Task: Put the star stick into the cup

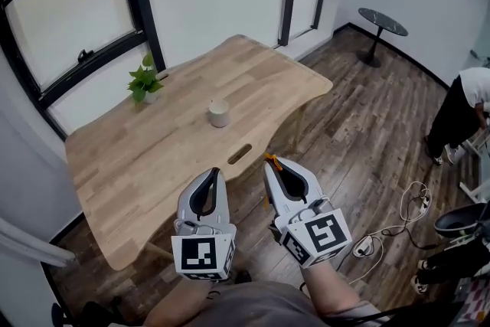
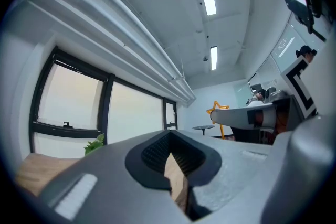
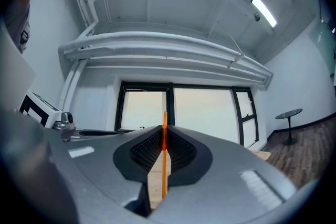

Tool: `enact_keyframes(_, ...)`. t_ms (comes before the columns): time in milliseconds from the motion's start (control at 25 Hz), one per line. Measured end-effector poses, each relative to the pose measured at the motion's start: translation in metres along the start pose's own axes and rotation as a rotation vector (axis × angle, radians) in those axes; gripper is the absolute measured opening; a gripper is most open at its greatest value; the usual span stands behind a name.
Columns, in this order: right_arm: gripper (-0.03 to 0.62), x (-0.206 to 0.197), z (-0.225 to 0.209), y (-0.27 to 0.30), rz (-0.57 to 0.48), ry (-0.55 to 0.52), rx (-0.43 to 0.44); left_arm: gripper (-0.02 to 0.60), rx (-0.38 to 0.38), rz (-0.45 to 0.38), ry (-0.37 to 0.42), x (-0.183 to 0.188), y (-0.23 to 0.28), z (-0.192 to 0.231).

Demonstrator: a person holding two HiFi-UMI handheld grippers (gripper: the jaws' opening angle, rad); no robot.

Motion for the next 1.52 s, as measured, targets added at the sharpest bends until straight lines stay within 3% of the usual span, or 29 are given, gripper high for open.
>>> enact_keyframes(440, 0.046, -0.013, -0.032, 0.040, 0.020, 0.015, -0.023, 0.000, -0.019, 0.048, -0.007, -0.025, 0.051, 0.017)
enact_keyframes(880, 0.046, -0.036, -0.104, 0.106, 0.056, 0.094, -0.009, 0.000, -0.005, 0.123, 0.022, -0.060, 0.136, 0.028)
enact_keyframes(1160, 0.046, -0.045, -0.140, 0.160, 0.080, 0.145, 0.065, 0.000, 0.045, 0.174, 0.044, -0.077, 0.190, 0.041)
enact_keyframes(1520, 0.046, -0.028, -0.147, 0.223, 0.076, 0.145, 0.216, 0.000, 0.151, 0.159, 0.050, -0.057, 0.240, 0.068)
Point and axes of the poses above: the fingertips, and each gripper's own axes: y forward along the fingers, z to its left, x out of its top, the point moved 1 cm from there along -y, backward along the fingers, and after that the axes turned 7 degrees about y, right-handed, at the moved point
